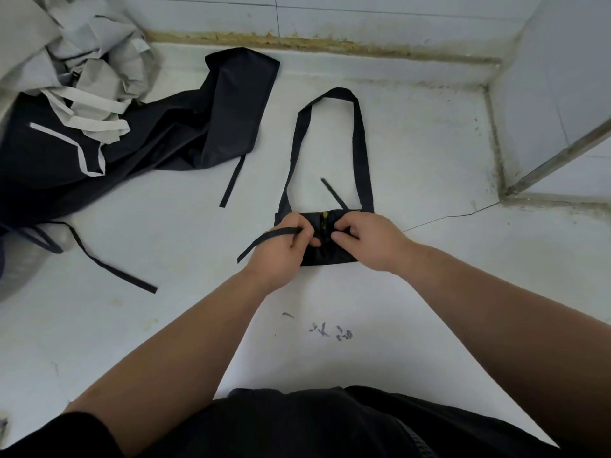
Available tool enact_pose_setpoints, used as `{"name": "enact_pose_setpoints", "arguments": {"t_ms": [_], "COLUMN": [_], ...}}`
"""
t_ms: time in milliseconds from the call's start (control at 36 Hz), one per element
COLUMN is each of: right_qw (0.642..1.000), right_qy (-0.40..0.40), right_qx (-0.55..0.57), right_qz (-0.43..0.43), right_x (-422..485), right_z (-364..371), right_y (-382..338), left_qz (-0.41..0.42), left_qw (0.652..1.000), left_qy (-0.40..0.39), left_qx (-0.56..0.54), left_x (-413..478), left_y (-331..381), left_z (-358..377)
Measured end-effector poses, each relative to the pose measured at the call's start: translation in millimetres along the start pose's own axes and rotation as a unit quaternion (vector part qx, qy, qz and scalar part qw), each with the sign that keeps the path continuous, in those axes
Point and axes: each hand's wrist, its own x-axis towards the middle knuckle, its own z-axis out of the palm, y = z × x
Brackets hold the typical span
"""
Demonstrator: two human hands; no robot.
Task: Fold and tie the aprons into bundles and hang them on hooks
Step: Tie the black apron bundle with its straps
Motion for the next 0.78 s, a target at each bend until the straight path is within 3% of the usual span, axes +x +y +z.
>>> {"name": "enact_pose_setpoints", "arguments": {"t_ms": [194,444,639,778], "right_qw": [0.999,0.995,0.995,0.988], "right_qy": [0.027,0.072,0.085,0.11], "right_qx": [0.04,0.024,-0.017,-0.059], "right_qz": [0.022,0.067,0.053,0.087], "right_x": [1,-3,-7,-14], "right_z": [-2,0,1,9], "right_y": [1,0,-3,-4], "left_qz": [-0.029,-0.092,-0.131,-0.17], "left_qw": [0.997,0.975,0.972,0.966], "left_qy": [0.061,0.187,0.188,0.193], "left_qx": [-0.03,0.079,0.055,0.009], "left_x": [3,2,-4,0], "left_y": [-4,-2,4,2], "left_z": [-2,12,10,2]}}
